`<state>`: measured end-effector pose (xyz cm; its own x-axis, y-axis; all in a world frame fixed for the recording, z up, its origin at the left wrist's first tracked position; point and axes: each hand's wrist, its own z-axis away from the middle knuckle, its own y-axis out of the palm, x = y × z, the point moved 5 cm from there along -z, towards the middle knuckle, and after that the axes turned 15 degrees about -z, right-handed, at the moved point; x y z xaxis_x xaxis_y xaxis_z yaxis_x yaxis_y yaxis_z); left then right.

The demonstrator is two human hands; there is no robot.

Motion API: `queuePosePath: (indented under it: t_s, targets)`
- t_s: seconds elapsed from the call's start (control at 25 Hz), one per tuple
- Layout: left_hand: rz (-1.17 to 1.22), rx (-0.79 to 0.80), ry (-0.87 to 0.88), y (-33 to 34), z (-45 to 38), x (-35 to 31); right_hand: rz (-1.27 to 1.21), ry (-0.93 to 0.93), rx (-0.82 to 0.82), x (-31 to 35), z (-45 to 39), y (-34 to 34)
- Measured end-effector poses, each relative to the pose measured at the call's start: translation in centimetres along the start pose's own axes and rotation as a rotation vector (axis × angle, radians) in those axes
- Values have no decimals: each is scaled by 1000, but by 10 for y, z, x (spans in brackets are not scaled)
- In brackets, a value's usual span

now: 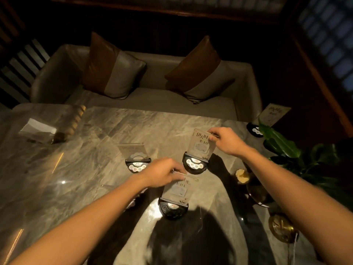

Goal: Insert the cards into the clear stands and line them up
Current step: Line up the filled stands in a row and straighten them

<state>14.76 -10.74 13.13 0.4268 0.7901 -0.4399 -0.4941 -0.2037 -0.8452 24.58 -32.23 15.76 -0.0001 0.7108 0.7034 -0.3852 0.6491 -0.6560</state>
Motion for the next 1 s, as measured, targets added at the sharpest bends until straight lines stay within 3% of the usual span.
queuePosePath:
  t_s: [0.2, 0.48, 0.72, 1.0]
  targets:
    - [3, -157, -97, -39, -89, -3, -10, 60, -201, -42, -32, -96]
    - [24, -404, -225, -86, -222, -9, 166, 22, -183, -97, -88, -184]
    - [57, -384, -308, -92, -310, -12, 88, 9, -102, -154, -120, -207]
    - [79, -381, -303, -89, -356, -13, 65, -7, -38, -184, -129, -208]
